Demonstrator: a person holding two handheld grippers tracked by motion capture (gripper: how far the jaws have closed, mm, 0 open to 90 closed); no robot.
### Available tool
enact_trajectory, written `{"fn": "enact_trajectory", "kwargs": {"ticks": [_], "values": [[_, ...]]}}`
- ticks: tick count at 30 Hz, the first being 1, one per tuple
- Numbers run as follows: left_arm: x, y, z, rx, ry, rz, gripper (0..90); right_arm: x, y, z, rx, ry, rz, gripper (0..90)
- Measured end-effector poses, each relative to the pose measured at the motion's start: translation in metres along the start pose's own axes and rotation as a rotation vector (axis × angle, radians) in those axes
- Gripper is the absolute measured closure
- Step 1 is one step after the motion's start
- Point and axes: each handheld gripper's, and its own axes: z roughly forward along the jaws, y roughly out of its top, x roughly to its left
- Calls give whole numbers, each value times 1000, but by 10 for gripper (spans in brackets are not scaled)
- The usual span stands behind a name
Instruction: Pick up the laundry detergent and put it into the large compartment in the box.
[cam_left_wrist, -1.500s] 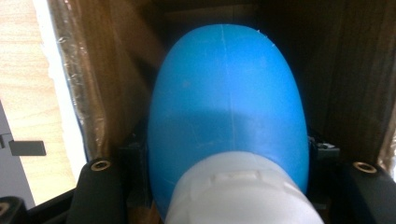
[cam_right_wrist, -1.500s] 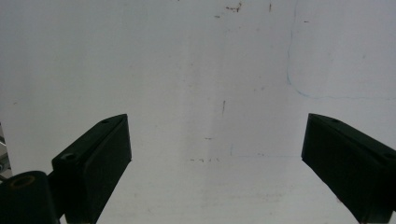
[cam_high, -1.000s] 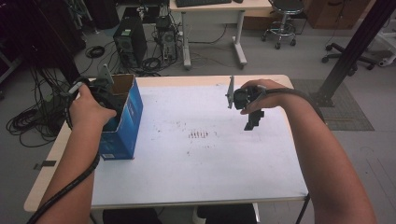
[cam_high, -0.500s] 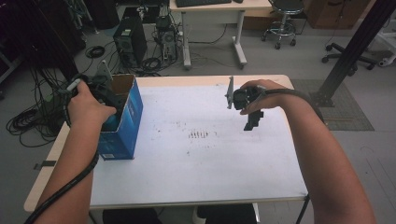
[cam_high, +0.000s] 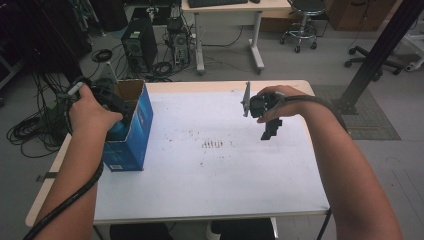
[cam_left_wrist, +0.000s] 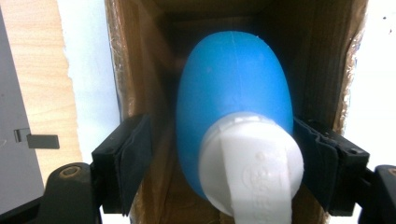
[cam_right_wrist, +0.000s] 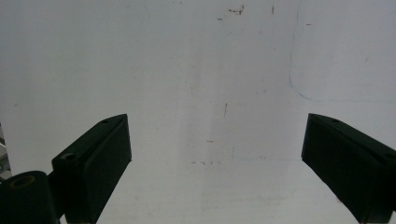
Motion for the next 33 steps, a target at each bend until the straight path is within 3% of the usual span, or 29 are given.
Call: {"fn": "enact_trajectory", "kwargs": {"ticks": [25,33], "values": [[-7,-6,-27,-35,-4,28,107,1,2,-4,0,-4,-4,85],[-10,-6,-35,-20,-22,32,78,1,3,-6,7,-3,2,85]]}}
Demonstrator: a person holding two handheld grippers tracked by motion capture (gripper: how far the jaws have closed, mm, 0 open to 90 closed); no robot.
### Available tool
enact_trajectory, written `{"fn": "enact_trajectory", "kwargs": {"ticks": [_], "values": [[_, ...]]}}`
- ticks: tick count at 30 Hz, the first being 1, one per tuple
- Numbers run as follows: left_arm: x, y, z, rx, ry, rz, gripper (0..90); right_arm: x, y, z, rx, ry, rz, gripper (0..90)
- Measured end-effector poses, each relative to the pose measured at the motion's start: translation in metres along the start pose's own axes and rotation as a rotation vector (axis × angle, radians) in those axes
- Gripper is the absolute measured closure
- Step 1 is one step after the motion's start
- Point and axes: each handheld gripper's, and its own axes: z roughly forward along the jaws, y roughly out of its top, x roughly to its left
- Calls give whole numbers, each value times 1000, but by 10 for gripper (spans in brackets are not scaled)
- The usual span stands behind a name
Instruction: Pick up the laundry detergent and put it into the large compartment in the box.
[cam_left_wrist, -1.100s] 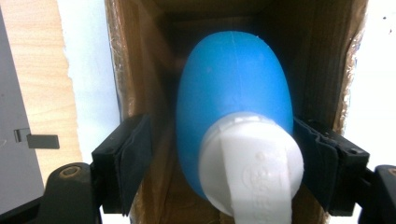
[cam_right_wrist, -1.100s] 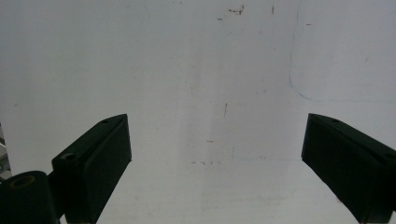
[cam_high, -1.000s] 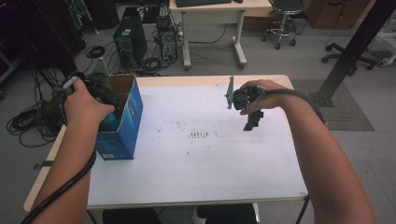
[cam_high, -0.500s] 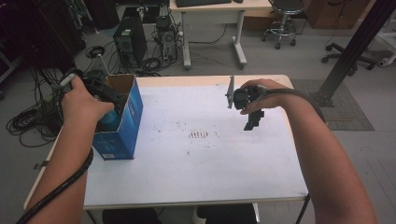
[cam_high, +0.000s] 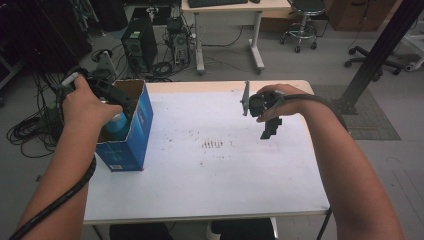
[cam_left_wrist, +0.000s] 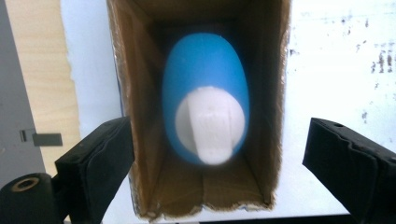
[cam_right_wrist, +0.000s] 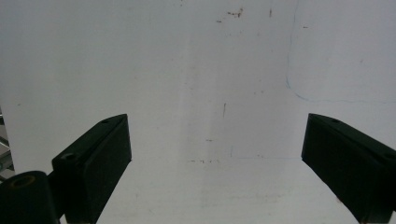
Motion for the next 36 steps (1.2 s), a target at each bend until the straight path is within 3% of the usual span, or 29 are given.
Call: {"fn": "enact_trajectory", "kwargs": {"ticks": [8,15,19,22,23,24,26,28,30,31,32,36], "values": [[-7,-2,-7,0,-4,43,29,0,-1,-1,0,-3,1,85],[-19,-4,-12,20,-18,104,7,0,-2,-1,-2,-5,-2,85],[-30,-7,-23,3,-7,171,2,0,-3,-1,-4,-6,-2,85],[-34,-9,-27,-6,-17,196,2,1,-4,-1,1,-5,7,85],[-36,-9,-28,-5,-35,213,2,0,-4,-1,-2,-5,4,86],[-39,-10,-29,18,-88,237,2,1,-4,-1,0,-4,5,89],[-42,-11,-29,25,-99,255,2,1,-4,-1,0,-5,3,88],[-51,-14,-31,33,-96,315,2,2,-4,-2,1,-6,7,87],[-55,-16,-32,27,-97,325,2,1,-4,-2,-2,-7,0,87],[-61,-18,-33,23,-94,356,2,2,-3,-3,-3,-7,0,86],[-61,-18,-33,23,-94,356,2,2,-3,-3,1,-7,-1,85],[-77,-25,-36,22,-92,423,2,2,-2,-5,-3,-11,-3,84]]}}
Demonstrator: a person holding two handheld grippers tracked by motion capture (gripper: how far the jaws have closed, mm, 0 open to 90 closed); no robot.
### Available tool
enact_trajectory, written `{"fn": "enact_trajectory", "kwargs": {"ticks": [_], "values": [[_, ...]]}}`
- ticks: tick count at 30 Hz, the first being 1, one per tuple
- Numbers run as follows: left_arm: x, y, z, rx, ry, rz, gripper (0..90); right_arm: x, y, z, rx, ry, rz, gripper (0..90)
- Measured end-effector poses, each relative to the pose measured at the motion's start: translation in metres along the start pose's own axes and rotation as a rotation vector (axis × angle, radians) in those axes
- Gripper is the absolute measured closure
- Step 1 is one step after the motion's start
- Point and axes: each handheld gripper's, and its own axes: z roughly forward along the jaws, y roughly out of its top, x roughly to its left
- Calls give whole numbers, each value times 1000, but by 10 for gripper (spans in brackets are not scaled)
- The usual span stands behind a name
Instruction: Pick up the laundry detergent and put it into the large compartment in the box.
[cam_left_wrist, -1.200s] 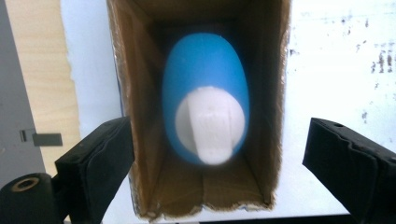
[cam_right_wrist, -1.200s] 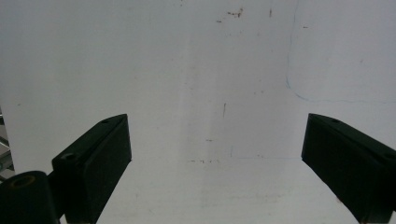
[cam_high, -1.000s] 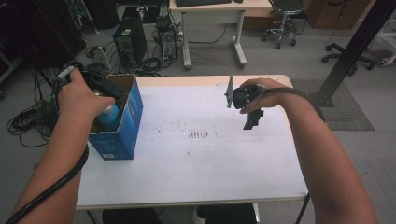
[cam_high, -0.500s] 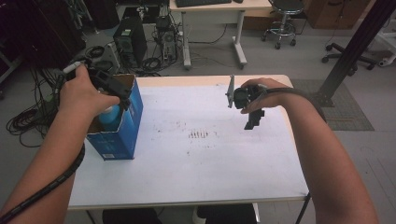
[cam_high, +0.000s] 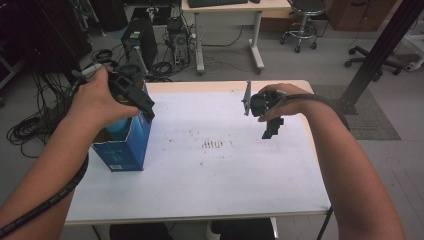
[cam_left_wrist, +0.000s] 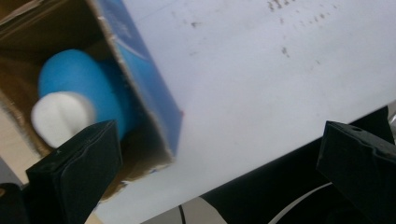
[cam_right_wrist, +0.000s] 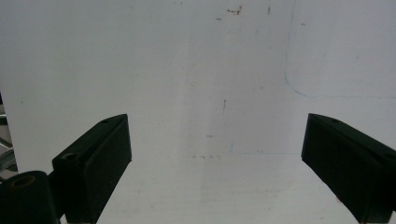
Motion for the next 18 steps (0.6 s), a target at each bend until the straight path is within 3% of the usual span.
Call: {"fn": "enact_trajectory", "kwargs": {"ticks": [6,7,8,9,10,11,12,16,18], "values": [[-23,2,2,14,-10,104,4,1,0,-2,5,-2,7,81],[-31,3,4,19,-13,147,4,1,-1,-2,0,-4,4,81],[-31,3,4,19,-13,147,4,1,-1,-2,1,-3,6,82],[-38,4,6,18,-24,192,4,2,-2,-2,5,-3,12,81],[-38,4,6,18,-24,192,3,2,-2,-2,5,-3,12,81],[-44,5,7,19,-28,253,2,2,-2,-2,2,-4,7,82],[-44,5,7,19,-28,253,2,2,-2,-2,2,-4,7,82],[-55,7,10,27,-40,338,2,3,-4,-3,6,-4,18,81],[-57,7,11,31,-42,358,2,3,-5,-3,9,-3,25,81]]}}
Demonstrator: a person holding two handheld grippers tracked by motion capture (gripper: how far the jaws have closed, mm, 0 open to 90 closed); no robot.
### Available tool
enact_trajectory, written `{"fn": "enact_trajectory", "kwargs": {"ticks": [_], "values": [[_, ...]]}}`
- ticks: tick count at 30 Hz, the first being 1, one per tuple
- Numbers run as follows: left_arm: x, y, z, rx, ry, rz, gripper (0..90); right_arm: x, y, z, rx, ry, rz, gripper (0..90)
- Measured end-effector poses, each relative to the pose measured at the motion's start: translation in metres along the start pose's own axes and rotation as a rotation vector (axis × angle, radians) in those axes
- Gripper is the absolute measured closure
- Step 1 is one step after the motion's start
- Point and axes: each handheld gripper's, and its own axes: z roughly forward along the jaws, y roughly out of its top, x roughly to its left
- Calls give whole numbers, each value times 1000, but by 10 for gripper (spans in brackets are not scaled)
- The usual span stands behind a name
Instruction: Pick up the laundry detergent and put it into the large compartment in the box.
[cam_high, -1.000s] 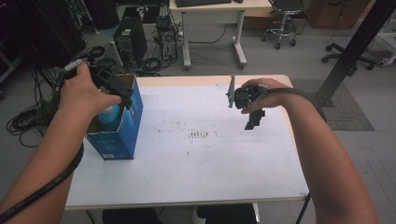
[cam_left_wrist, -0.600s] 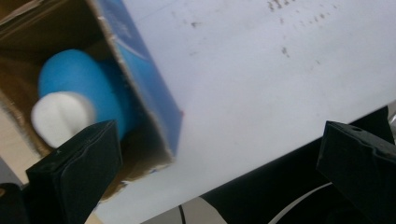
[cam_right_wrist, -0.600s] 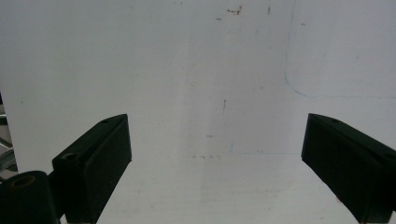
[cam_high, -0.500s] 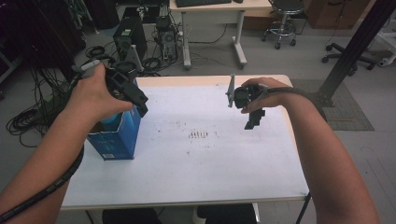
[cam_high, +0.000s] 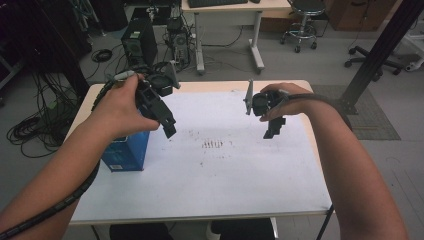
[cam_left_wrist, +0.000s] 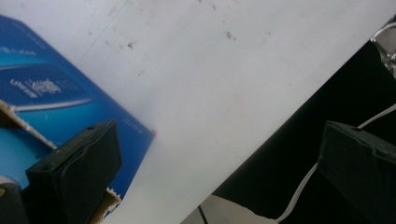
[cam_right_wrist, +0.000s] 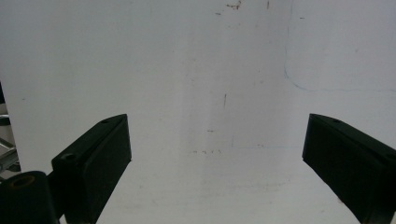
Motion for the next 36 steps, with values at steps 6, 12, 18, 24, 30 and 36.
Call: {"fn": "enact_trajectory", "kwargs": {"ticks": [6,12,18,24,30,36], "values": [[-8,1,5,9,4,96,2,0,-2,-1,0,-4,-2,80],[-18,3,13,30,-8,210,2,0,-1,-1,-1,-3,-2,78],[-22,1,18,44,-21,256,2,1,-1,-1,3,-2,0,77],[-21,0,21,63,-10,251,2,1,-1,-2,0,-9,1,75],[-18,-3,23,58,-18,253,2,1,-1,-2,3,-11,6,73],[-19,-5,27,63,-31,279,2,2,1,-3,3,-12,5,72]]}}
